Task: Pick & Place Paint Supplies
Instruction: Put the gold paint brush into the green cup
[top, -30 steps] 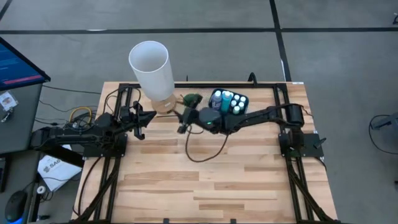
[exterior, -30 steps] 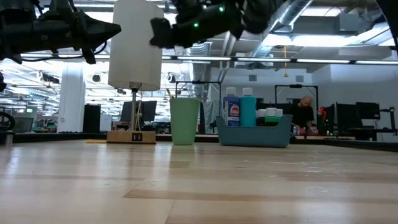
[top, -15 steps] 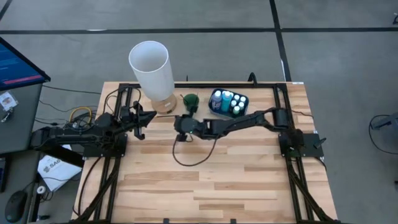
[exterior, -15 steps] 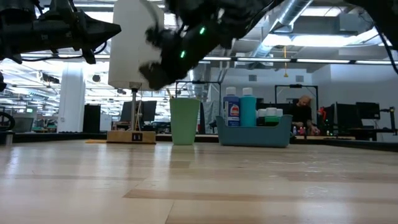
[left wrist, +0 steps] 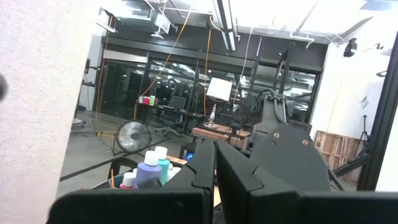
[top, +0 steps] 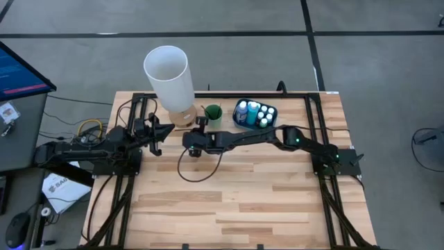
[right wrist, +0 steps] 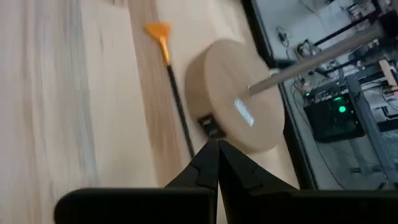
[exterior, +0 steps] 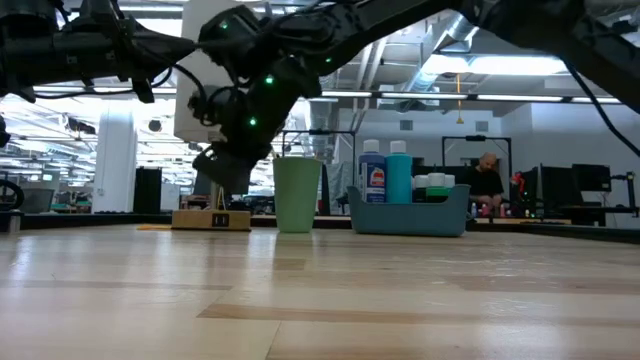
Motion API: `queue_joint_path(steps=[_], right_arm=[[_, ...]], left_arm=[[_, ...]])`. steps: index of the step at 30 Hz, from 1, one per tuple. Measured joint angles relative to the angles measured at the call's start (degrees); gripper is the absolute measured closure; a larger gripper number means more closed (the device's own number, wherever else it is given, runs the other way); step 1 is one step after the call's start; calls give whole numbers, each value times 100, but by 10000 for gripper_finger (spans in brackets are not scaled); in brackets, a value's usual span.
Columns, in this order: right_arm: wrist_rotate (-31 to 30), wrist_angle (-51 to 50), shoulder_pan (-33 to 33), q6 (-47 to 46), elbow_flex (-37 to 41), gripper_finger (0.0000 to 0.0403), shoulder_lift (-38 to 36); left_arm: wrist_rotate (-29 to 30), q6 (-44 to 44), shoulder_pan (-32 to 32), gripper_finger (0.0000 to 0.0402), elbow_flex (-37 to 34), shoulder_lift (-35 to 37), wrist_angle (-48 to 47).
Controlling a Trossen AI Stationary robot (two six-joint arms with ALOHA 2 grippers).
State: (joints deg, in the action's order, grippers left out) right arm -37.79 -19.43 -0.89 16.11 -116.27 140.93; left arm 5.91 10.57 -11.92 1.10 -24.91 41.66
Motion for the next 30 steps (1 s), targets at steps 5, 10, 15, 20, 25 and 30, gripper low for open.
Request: queue_joint_path(steps=[5, 10, 15, 20, 25, 30], right_arm=[[-158, -274, -23, 70, -299, 403, 350], [-192, -305, -105, 93, -338, 403, 377], [-33, -288, -236, 40, -323, 403, 397], [212, -193, -310, -212, -336, 403, 458], [279, -275, -376, -337, -328, 403, 490], [364, -365, -424, -509, -323, 403, 484]], left_arm=[[2, 2, 0, 399, 0, 0, -1], [0, 0, 0, 399, 0, 0, 1], [2, 0, 0, 399, 0, 0, -1], [2, 0, 0, 399, 0, 0, 1], [2, 0, 0, 399, 0, 0, -1], [2, 0, 0, 399, 0, 0, 1]])
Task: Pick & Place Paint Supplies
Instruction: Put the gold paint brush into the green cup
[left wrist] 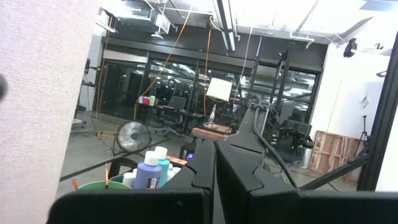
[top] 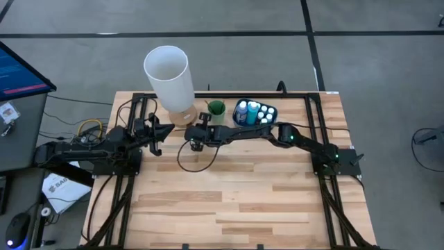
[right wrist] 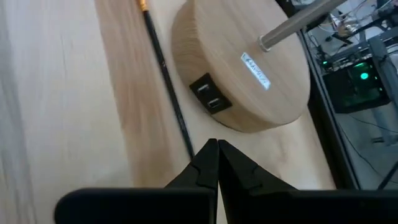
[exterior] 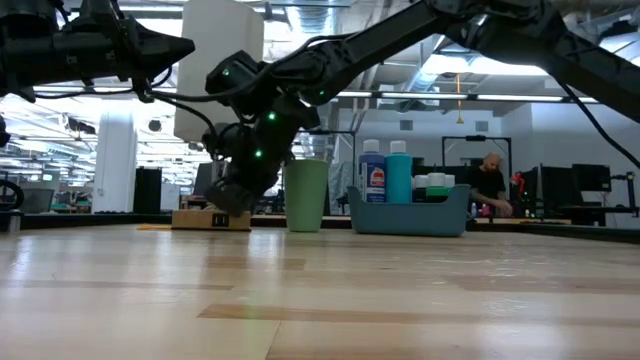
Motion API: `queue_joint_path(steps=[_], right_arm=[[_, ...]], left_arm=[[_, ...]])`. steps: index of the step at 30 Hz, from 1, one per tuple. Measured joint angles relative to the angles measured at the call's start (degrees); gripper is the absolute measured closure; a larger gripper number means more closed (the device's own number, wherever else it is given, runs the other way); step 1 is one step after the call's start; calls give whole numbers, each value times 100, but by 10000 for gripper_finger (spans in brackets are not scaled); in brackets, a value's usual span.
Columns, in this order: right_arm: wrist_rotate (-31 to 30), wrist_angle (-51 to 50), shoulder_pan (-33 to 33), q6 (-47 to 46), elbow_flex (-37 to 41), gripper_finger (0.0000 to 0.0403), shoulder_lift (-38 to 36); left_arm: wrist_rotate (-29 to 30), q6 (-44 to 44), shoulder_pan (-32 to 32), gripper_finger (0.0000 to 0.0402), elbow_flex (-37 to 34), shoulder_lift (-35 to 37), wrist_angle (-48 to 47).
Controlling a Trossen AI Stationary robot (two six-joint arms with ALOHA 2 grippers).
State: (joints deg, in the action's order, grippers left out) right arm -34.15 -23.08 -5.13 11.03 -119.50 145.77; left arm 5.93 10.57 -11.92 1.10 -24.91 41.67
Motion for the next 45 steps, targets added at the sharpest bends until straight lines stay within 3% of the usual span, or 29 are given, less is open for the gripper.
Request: queue_joint_path(steps=[14, 20, 24, 32, 37, 41, 45], right_arm=[[-287, 19, 284, -27, 0, 403, -28], [-482, -222, 641, -1413, -14, 403, -350], [-474, -837, 1021, -1543, 12, 403, -642], [-550, -2389, 2087, -1534, -13, 403, -2453], [-1191, -2988, 2966, -1509, 8, 403, -3585], [-1799, -4055, 3730, -2323, -8, 403, -4526], [-2906, -5714, 4546, -3990, 0, 403, -5240]], left_arm=[[-2, 0, 0, 399, 0, 0, -2], [-2, 0, 0, 399, 0, 0, -2], [-1, 1, 0, 399, 0, 0, -2], [-2, 0, 0, 399, 0, 0, 0], [-2, 0, 0, 399, 0, -1, -2], [19, -123, -2, 399, 0, -2, 96], [26, -160, -2, 399, 0, 1, 139]])
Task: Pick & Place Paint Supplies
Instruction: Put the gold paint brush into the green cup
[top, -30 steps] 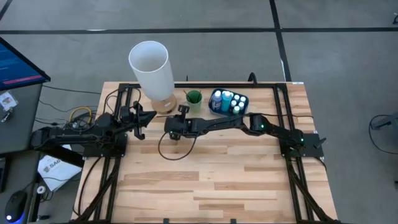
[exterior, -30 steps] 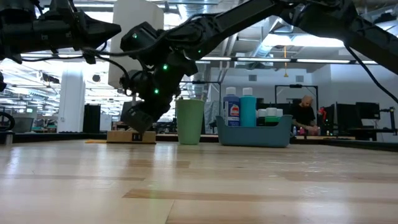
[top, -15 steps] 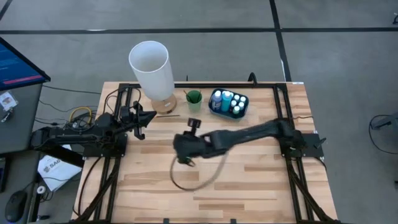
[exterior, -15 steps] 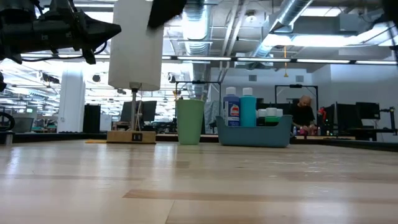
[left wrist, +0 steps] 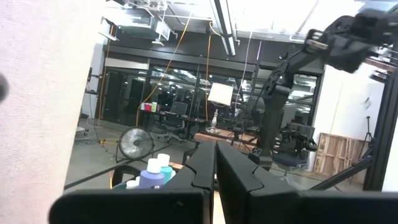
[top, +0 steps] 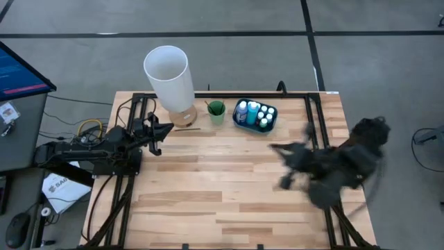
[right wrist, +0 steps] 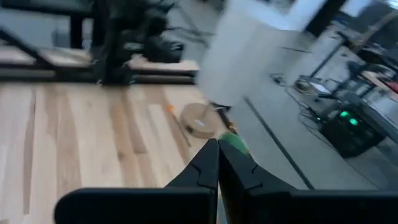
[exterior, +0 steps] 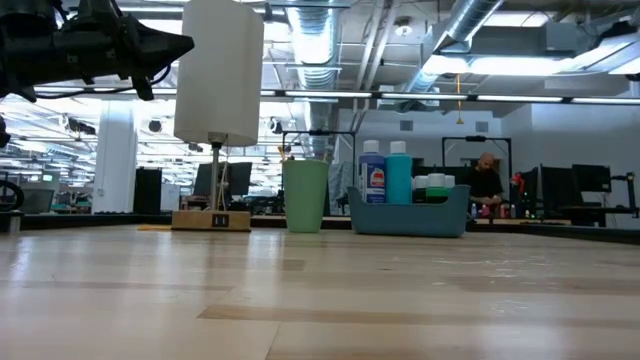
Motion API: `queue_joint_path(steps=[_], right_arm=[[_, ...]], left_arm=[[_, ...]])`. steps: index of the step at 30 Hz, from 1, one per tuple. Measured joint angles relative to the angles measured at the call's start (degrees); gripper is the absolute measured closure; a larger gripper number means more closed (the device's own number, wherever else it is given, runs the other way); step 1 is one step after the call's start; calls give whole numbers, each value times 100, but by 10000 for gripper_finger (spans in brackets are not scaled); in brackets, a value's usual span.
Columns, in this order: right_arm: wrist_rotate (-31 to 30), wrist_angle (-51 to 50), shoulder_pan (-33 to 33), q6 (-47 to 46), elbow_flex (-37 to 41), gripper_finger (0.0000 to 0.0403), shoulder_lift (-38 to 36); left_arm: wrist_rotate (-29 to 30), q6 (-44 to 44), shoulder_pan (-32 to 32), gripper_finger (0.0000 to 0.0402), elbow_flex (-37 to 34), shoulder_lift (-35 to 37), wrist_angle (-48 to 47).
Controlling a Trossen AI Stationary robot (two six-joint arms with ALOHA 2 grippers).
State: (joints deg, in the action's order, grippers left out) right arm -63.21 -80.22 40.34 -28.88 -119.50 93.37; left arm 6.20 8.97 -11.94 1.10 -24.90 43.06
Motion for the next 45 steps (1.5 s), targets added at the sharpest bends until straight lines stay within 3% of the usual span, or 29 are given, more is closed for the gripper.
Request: queue_joint_path(steps=[3, 6, 10, 18, 24, 32, 41, 43, 45], right_arm=[[-815, -1014, 725, -1691, 262, 403, -405], [-1276, -672, 1329, -1820, 1139, 403, -859], [-1807, -710, 1775, -2879, 2401, 403, -1401], [-2175, -781, 2084, -5024, 4612, 403, -2155], [-2292, -758, 2177, -6392, 5840, 403, -2632], [-2615, -718, 2272, -7897, 6863, 403, -2651], [-2683, -626, 2458, -8855, 7855, 403, -2503], [-2681, -996, 2589, -9558, 8058, 403, -2657], [-2680, -974, 2762, -9536, 8138, 403, -2989]], left_arm=[[2, 15, 0, 399, 0, 1, 3], [4, 22, 0, 399, 0, 1, 25], [23, 24, 0, 399, 0, 1, 41], [27, 27, 0, 399, 0, 4, 106], [26, 28, 0, 399, 0, 2, 191], [21, 333, 0, 399, 0, 4, 233], [-24, 375, 4, 399, 0, -12, 356], [-26, 499, 7, 399, 0, -12, 410], [-24, 652, 7, 399, 0, -12, 549]])
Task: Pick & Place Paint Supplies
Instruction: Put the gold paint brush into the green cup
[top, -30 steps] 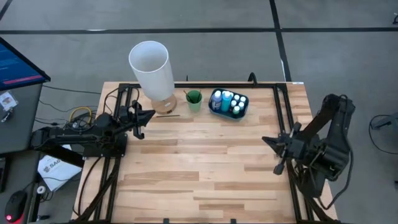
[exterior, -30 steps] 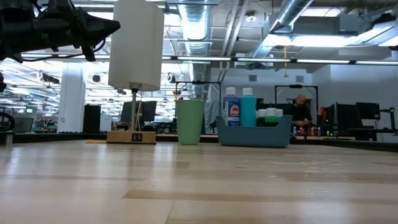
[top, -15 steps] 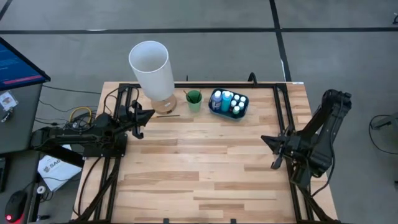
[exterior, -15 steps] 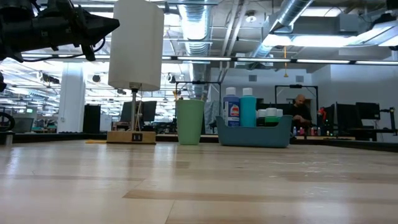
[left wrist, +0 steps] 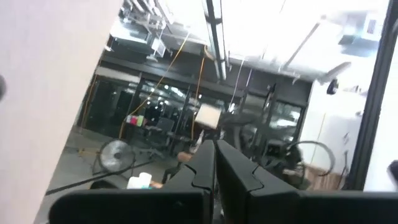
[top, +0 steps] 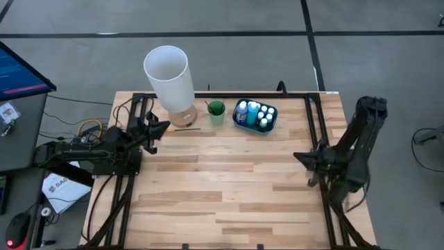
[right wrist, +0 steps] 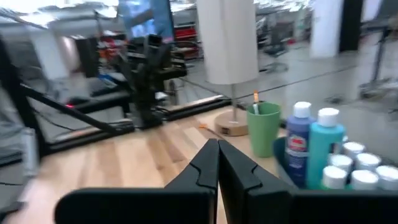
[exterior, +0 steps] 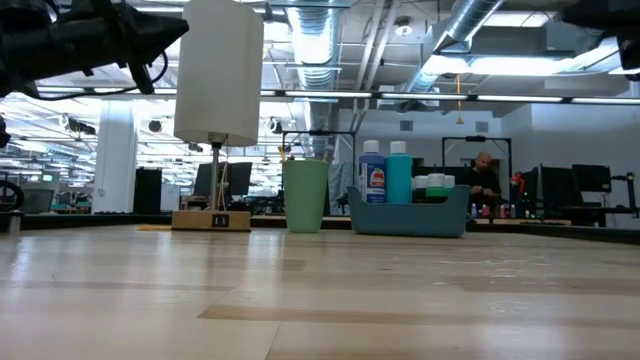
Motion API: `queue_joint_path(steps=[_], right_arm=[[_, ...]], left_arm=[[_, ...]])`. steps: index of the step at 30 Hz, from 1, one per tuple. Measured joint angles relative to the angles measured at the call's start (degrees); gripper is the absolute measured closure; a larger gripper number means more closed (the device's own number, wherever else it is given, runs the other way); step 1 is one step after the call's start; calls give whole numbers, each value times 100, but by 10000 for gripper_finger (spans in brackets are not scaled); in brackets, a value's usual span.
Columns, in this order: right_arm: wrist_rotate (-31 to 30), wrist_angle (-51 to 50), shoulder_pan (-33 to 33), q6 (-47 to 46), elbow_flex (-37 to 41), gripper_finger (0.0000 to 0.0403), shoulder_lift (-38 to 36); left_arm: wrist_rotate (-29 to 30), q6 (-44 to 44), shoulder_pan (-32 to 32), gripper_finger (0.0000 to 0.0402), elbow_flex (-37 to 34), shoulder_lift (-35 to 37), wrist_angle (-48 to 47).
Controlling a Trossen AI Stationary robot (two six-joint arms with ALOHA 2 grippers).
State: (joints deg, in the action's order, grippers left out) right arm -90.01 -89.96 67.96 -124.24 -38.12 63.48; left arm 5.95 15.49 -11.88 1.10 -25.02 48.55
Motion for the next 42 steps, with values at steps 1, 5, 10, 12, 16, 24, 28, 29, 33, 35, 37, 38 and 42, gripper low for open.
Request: queue_joint_path(steps=[1, 5, 10, 12, 16, 24, 28, 29, 33, 35, 37, 38, 42], right_arm=[[3, -3, 146, 82, 16, 403, -226], [-3, -4, 817, 1044, 14, 403, -1240], [-3, -1, 1721, 2037, 14, 403, -2442], [-3, 123, 2159, 2266, 14, 403, -2766], [0, 1152, 2729, 3092, 13, 403, -3058], [-3, 4454, 2417, 5491, 12, 403, -2537], [591, 6263, 1781, 6887, 12, 403, -1931], [925, 6780, 1545, 7323, 14, 403, -1804], [2896, 9630, 174, 10173, 15, 403, -1193], [4750, 11061, -542, 11857, 12, 403, -950], [6309, 11728, -1163, 12867, 4, 403, -905], [6642, 11754, -1499, 13041, -2, 403, -954], [6796, 11033, -2616, 13042, -12, 403, -1453]], left_arm=[[-2, 26, 0, 399, 0, -7, 79], [-15, 197, 0, 399, 0, -23, 178], [-475, 681, 0, 399, 53, -24, 188], [-817, 971, 0, 399, 105, -36, 193], [-1201, 1377, 2, 399, 206, -83, 194], [-1136, 1323, 0, 399, 227, -109, 217], [-1130, 1346, 0, 399, 227, -109, 215], [-1129, 1348, 0, 399, 227, -109, 215], [-1130, 1350, 0, 399, 227, -109, 215], [-1139, 1350, 2, 399, 227, -109, 215], [-1143, 1421, 2, 399, 227, -135, 217], [-1136, 1481, 2, 399, 227, -163, 216], [-820, 1525, 2, 399, 225, -313, -13]])
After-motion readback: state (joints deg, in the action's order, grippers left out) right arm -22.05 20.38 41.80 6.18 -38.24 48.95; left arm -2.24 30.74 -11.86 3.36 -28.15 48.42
